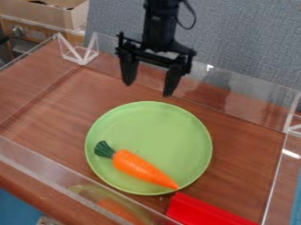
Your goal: Move the carrot from the green plate to the table
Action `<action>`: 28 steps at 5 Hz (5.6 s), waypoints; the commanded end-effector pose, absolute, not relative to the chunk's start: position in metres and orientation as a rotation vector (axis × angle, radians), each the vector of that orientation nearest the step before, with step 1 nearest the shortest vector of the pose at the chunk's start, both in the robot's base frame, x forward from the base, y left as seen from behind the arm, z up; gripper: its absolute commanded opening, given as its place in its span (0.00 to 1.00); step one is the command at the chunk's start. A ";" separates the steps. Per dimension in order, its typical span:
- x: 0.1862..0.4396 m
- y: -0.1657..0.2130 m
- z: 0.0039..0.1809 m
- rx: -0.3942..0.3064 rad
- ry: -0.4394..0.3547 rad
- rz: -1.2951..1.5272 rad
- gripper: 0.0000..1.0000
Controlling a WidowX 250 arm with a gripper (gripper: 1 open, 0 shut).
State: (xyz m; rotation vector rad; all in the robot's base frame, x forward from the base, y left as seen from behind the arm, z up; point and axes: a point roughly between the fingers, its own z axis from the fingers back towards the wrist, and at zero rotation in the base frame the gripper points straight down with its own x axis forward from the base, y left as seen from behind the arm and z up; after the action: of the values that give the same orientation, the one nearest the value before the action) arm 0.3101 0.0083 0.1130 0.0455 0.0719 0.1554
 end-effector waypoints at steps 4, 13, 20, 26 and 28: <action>0.300 -0.015 0.151 0.023 -0.005 0.194 1.00; 0.255 0.058 0.149 0.094 0.026 -0.050 1.00; 0.264 0.068 0.138 0.107 0.005 -0.210 1.00; 0.277 0.060 0.163 0.094 -0.020 -0.285 1.00; 0.251 -0.013 0.122 0.038 -0.030 -0.774 1.00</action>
State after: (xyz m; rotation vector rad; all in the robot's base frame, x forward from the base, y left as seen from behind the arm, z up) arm 0.2483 -0.0146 0.1099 0.0212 0.0199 -0.7728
